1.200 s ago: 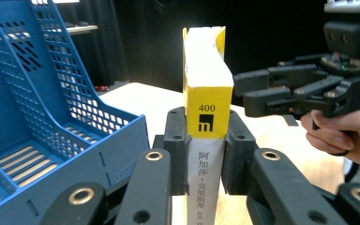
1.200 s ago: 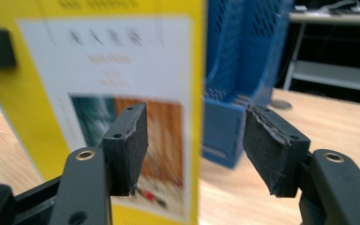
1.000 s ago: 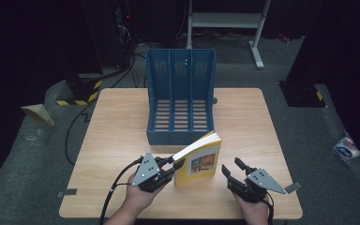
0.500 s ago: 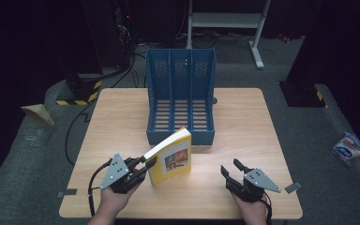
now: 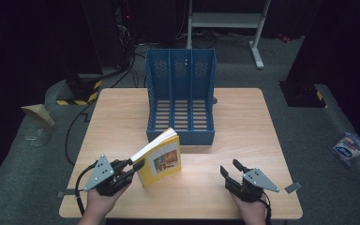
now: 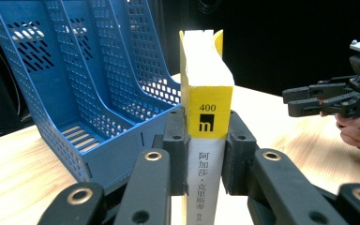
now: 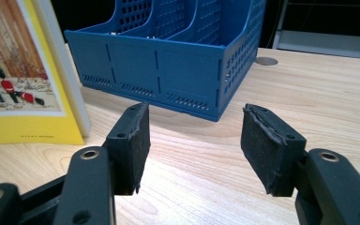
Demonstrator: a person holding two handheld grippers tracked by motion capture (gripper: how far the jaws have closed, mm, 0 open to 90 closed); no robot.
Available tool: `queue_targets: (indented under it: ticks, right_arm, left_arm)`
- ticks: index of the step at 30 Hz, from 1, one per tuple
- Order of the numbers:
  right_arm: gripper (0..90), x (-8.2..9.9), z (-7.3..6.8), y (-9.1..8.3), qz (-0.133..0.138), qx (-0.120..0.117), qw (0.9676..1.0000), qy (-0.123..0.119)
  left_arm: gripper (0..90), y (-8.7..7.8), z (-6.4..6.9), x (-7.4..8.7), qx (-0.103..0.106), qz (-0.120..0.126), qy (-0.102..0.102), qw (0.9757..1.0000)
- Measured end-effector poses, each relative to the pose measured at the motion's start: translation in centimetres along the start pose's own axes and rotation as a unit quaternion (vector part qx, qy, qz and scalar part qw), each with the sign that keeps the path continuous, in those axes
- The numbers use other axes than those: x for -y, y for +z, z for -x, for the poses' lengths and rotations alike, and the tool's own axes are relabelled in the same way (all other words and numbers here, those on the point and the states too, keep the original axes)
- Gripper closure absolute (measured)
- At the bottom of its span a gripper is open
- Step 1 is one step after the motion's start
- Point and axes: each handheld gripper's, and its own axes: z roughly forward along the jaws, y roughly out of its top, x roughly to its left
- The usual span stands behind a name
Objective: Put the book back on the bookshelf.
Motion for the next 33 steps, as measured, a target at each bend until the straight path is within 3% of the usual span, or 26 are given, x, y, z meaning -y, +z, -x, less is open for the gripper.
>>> queue_targets:
  ticks: [4,9,13,17,19,24,33]
  right_arm:
    - [42.3,0.1,-0.1,0.2,-0.002,-0.002,1.0,-0.003]
    - [42.3,0.1,-0.2,0.1,-0.001,-0.003,1.0,-0.003]
    - [42.3,0.1,0.0,-0.1,0.002,-0.003,1.0,0.0]
    - [42.3,0.0,0.0,-0.1,0.002,-0.003,1.0,0.001]
    - [42.3,0.0,0.0,-0.1,0.003,-0.004,1.0,0.001]
    - [42.3,-0.1,-0.1,-0.1,0.005,-0.008,1.0,0.0]
    - [42.3,-0.2,-0.2,0.1,0.005,-0.011,0.9999,-0.002]
  left_arm:
    - [68.0,0.7,-0.1,-0.4,-0.003,0.012,-0.014,0.9998]
    - [74.7,1.3,0.2,-0.9,-0.025,0.004,-0.013,0.9996]
    - [76.0,1.0,0.4,-0.9,-0.047,0.005,-0.01,0.9988]
    - [76.1,0.2,-0.2,-0.7,-0.069,0.01,-0.021,0.9974]
    - [76.2,-0.6,-0.4,-0.5,-0.082,0.011,-0.018,0.9964]
    - [76.3,-2.5,-1.4,-0.3,-0.12,0.012,-0.023,0.9924]
    - [76.3,-4.4,-3.4,0.3,-0.181,0.024,-0.039,0.9823]
